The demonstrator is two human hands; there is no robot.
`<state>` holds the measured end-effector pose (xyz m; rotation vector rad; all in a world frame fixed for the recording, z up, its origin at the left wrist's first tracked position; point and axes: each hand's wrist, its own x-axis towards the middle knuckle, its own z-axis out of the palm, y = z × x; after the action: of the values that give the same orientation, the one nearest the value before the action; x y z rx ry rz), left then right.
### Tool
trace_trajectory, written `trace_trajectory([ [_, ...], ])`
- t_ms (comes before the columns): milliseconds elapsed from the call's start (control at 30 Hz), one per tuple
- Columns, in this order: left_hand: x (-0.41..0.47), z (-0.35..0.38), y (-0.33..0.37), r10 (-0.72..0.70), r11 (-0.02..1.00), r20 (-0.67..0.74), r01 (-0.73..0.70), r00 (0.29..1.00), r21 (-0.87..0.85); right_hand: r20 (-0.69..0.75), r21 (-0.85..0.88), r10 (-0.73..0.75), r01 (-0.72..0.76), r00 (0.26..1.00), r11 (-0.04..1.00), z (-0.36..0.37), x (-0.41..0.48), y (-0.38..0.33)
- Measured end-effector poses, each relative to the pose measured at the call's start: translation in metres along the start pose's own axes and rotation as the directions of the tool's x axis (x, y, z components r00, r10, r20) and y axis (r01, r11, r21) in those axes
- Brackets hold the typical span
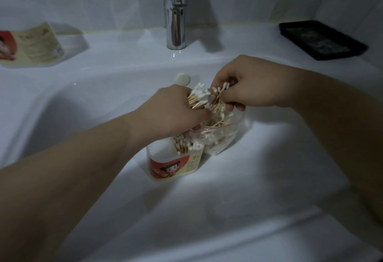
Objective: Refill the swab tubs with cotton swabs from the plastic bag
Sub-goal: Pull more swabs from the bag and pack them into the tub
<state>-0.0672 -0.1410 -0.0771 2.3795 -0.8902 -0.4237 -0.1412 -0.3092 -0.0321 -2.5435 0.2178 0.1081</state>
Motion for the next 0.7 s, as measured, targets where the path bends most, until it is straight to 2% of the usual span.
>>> trace_trajectory([
  [133, 0.0002, -0.0005, -0.0012, -0.016, 1.0, 0.009, 0.016, 1.0, -0.008, -0.036, 0.083, 0.001, 0.002, 0.999, 0.997, -0.0007, 0.0012, 0.0003],
  [333, 0.003, 0.001, -0.0039, -0.073, 0.992, -0.008, 0.072, 0.997, -0.106, -0.068, 0.208, -0.02, 0.034, 0.997, 0.977, -0.0012, 0.0025, 0.0019],
  [567, 0.005, 0.0026, -0.0061, -0.126, 0.981, 0.021, 0.128, 0.992, -0.146, -0.057, 0.437, 0.02, 0.007, 0.998, 0.9, -0.0016, 0.0055, 0.0014],
  [700, 0.0055, 0.0009, -0.0064, -0.16, 0.972, -0.055, 0.148, 0.985, -0.184, -0.075, 0.479, 0.052, -0.01, 0.996, 0.878, -0.0045, 0.0062, 0.0042],
])
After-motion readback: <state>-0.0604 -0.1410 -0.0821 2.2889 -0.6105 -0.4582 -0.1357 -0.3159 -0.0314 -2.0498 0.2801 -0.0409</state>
